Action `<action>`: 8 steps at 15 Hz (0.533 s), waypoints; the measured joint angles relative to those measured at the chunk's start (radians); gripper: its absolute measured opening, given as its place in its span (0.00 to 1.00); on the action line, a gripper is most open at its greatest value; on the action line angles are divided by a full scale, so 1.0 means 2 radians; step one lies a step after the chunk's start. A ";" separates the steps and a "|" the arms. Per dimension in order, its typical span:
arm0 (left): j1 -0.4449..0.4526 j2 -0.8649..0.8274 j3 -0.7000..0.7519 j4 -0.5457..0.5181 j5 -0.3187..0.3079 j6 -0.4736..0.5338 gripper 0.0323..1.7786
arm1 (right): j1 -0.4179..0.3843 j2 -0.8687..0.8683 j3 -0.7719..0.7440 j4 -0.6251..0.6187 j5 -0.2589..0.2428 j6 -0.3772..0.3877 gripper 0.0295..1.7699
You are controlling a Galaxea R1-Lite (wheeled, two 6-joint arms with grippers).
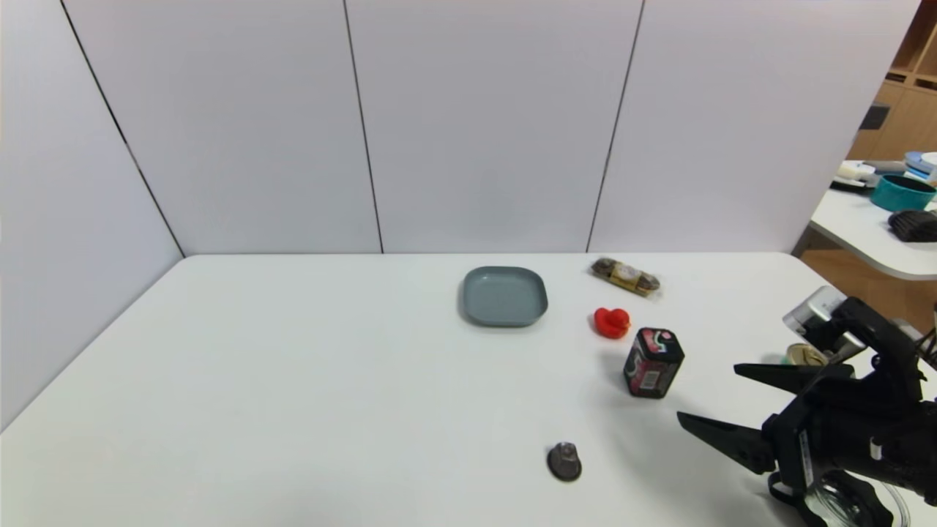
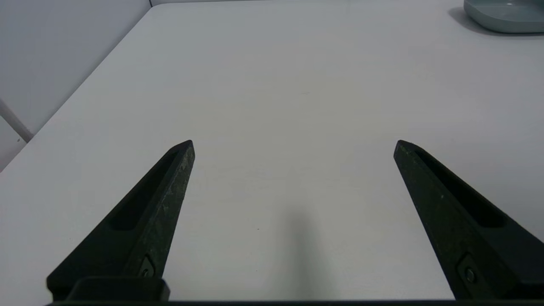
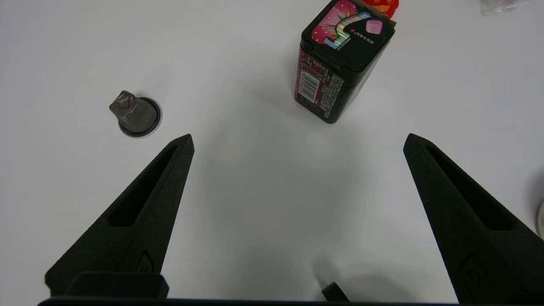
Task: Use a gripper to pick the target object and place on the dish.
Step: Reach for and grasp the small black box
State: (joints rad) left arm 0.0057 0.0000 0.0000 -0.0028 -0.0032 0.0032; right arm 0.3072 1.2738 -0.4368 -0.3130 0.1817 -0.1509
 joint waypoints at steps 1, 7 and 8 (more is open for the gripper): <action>0.000 0.000 0.000 0.000 0.000 0.000 0.95 | 0.000 0.011 0.001 -0.015 0.000 0.002 0.97; 0.000 0.000 0.000 0.000 0.000 0.000 0.95 | 0.001 0.087 0.009 -0.102 -0.001 0.004 0.97; 0.000 0.000 0.000 0.000 0.000 0.000 0.95 | 0.001 0.099 0.013 -0.117 -0.002 0.004 0.97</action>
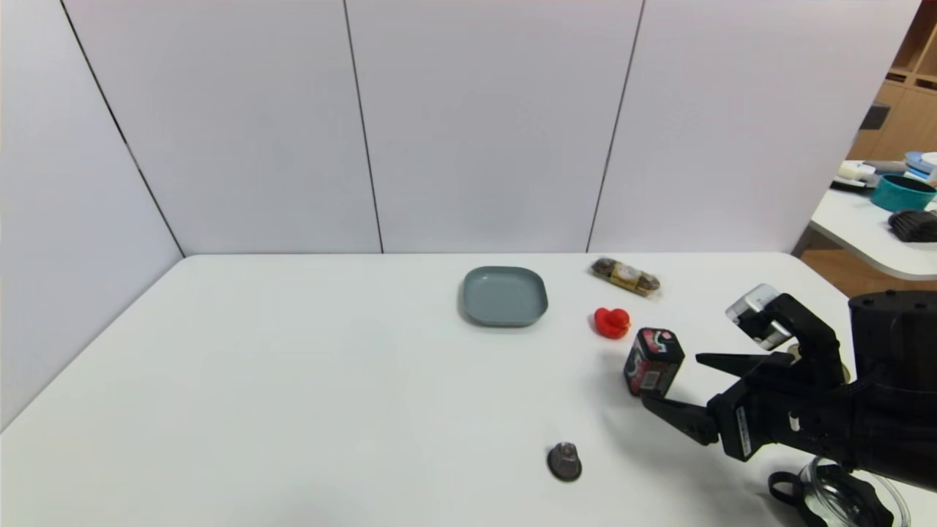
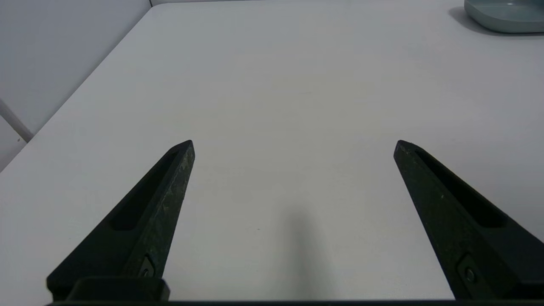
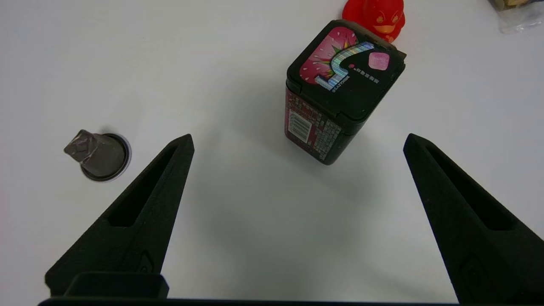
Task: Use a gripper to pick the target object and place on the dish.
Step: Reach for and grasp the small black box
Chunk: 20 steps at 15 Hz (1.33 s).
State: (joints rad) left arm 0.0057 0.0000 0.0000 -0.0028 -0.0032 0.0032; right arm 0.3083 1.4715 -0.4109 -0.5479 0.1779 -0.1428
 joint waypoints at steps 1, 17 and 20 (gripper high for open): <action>0.000 0.000 0.000 0.000 0.000 0.000 0.95 | 0.000 0.011 0.002 -0.006 -0.001 0.001 0.97; 0.000 0.000 0.000 0.000 0.000 0.000 0.95 | 0.042 0.122 -0.005 -0.109 -0.098 0.101 0.97; 0.000 0.000 0.000 0.000 0.000 0.000 0.95 | 0.053 0.131 -0.010 -0.129 -0.127 0.116 0.97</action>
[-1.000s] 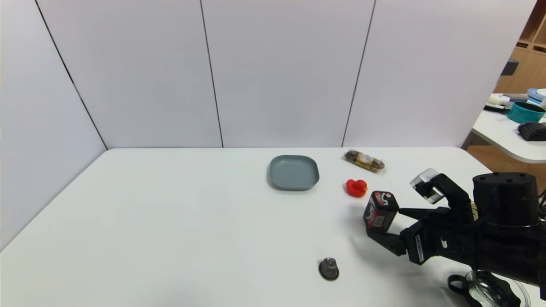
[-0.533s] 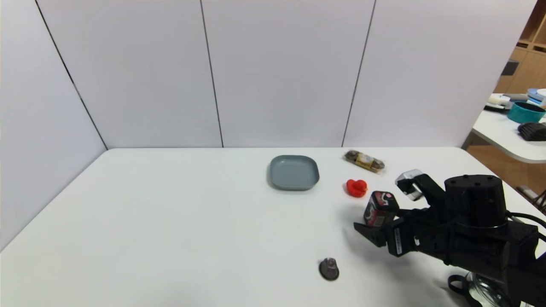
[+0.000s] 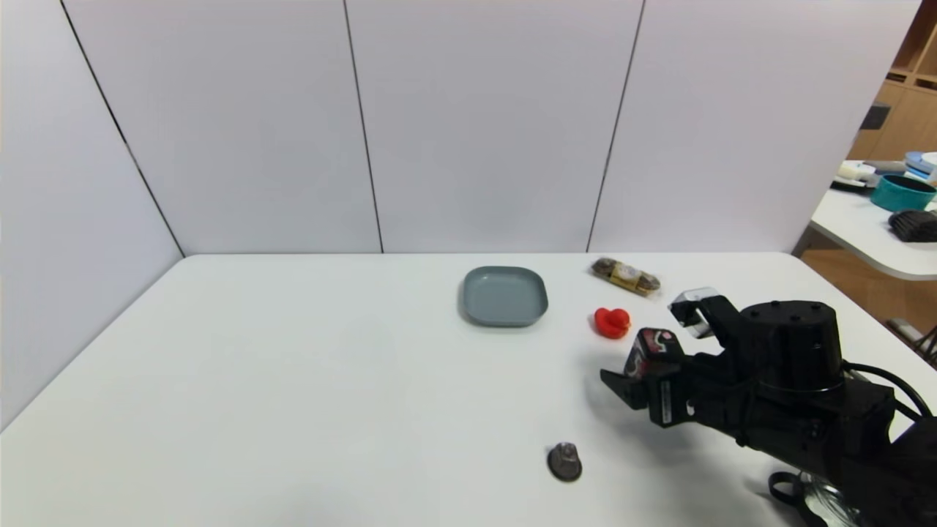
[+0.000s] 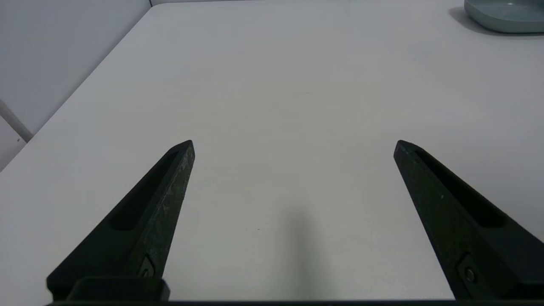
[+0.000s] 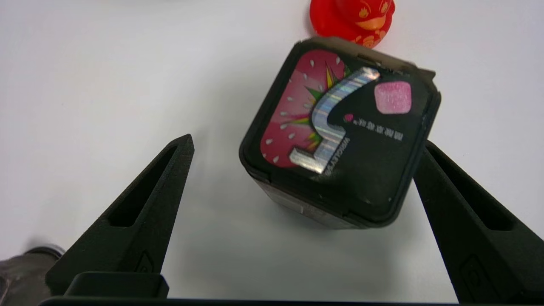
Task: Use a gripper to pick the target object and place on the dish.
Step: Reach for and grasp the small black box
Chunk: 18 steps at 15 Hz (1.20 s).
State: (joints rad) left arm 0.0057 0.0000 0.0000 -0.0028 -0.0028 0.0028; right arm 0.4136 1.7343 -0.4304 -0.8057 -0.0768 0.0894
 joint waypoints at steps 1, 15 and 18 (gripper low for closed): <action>0.000 0.000 0.000 0.000 0.000 0.000 0.95 | 0.005 0.003 0.000 -0.002 -0.015 0.006 0.97; 0.000 0.000 0.000 0.000 0.000 0.000 0.95 | 0.044 0.015 -0.006 -0.013 -0.122 0.050 0.97; 0.000 0.000 0.000 0.000 0.000 0.000 0.95 | 0.045 0.016 -0.005 -0.013 -0.123 0.050 0.97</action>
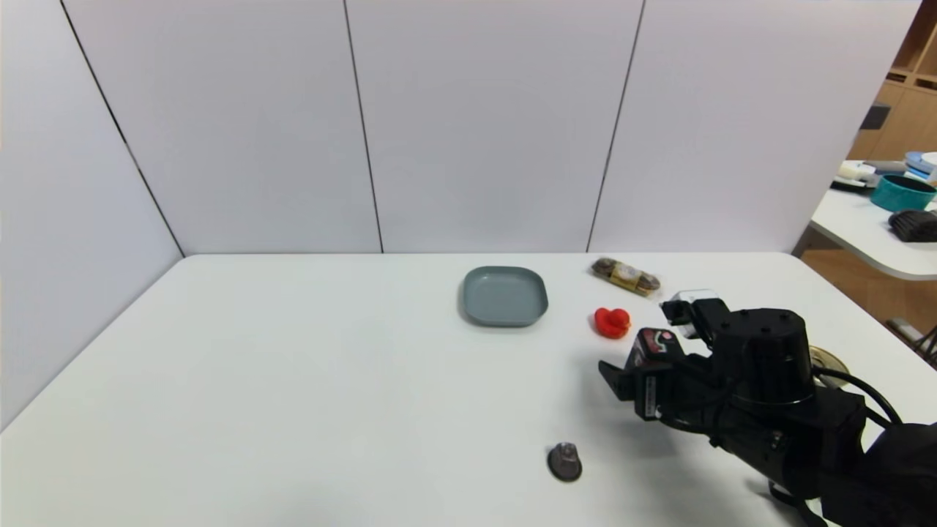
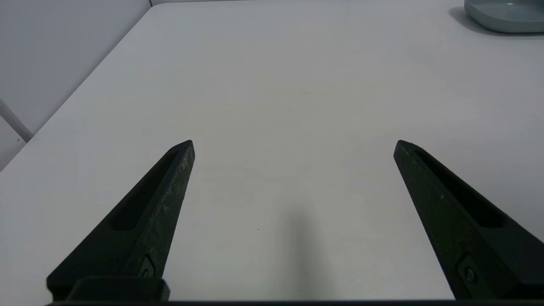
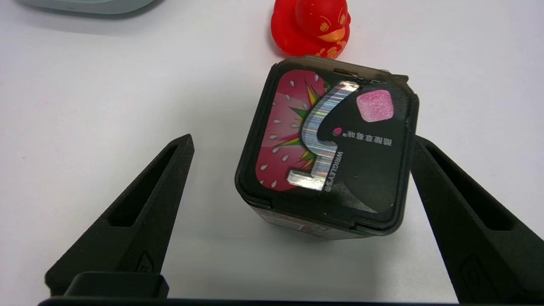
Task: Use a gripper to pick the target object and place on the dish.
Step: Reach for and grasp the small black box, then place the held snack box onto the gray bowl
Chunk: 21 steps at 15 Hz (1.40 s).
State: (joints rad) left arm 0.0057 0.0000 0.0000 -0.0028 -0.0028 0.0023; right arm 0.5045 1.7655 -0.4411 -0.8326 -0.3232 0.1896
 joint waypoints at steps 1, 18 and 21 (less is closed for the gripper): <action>0.000 0.000 0.000 0.000 0.000 0.000 0.95 | 0.000 0.000 -0.001 0.000 0.000 0.000 0.97; 0.000 0.000 0.000 0.000 0.000 0.000 0.95 | 0.000 -0.003 0.001 -0.010 -0.008 0.002 0.42; 0.000 0.000 0.000 0.000 0.000 0.000 0.95 | 0.000 -0.012 0.001 -0.001 -0.007 0.002 0.42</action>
State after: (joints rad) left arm 0.0057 0.0000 0.0000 -0.0028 -0.0032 0.0028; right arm 0.5040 1.7423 -0.4391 -0.8345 -0.3377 0.1938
